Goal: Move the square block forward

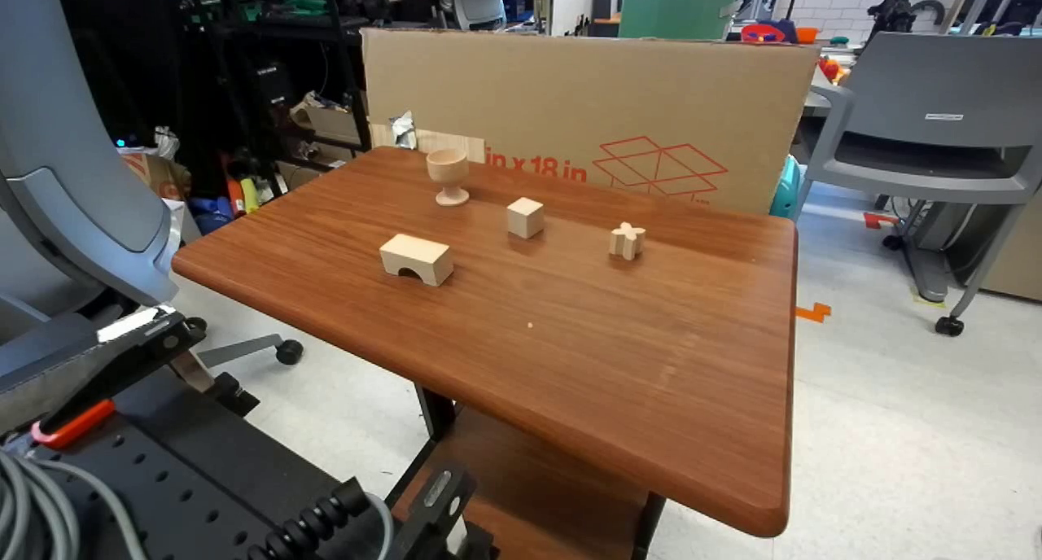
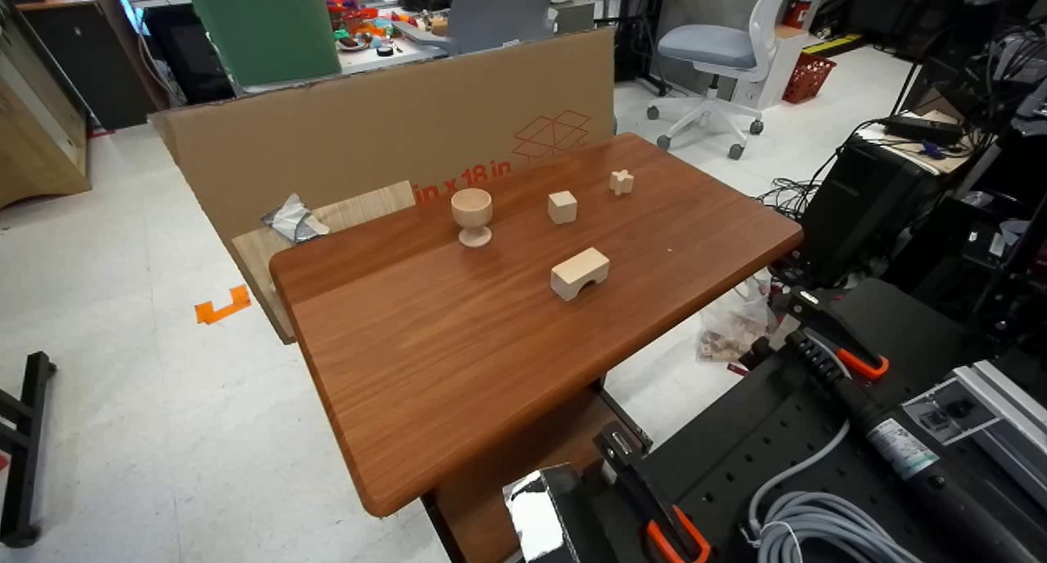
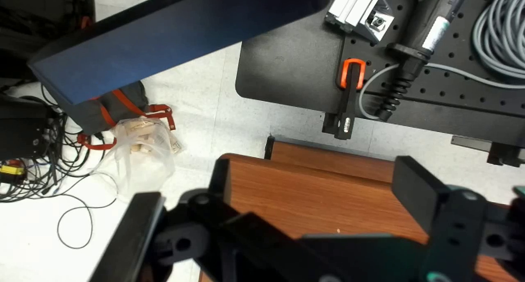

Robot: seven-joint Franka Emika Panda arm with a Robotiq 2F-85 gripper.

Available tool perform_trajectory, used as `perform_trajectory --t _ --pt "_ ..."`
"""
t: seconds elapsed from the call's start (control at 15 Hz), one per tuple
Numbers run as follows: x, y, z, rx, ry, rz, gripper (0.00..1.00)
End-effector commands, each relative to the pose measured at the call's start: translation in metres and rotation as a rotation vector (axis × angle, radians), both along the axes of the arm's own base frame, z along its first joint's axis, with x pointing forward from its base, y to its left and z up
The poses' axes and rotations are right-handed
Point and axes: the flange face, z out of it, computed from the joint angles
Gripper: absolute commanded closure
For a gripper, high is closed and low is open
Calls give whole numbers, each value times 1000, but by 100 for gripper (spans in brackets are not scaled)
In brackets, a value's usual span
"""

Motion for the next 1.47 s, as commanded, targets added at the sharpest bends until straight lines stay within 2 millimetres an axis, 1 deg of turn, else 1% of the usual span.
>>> perform_trajectory --t 0.0,0.13,0.33,0.4,0.47,0.53,0.6,0.73,0.87,1.0,1.2,1.4 --pt "31 27 7 7 22 32 0" --pt "57 58 8 26 39 60 0" --pt "104 111 9 57 37 84 0" --pt "121 125 6 66 34 80 0" --pt "135 136 3 66 26 75 0" --pt "150 143 -4 61 20 67 0" --pt "163 148 -9 50 16 55 0" --pt "185 150 -25 19 1 27 0" --pt "202 151 -42 2 -6 0 0" --pt "213 151 -64 -14 13 -9 0" --pt "223 148 -97 -25 44 -20 0" --pt "238 148 -124 -50 65 14 0"
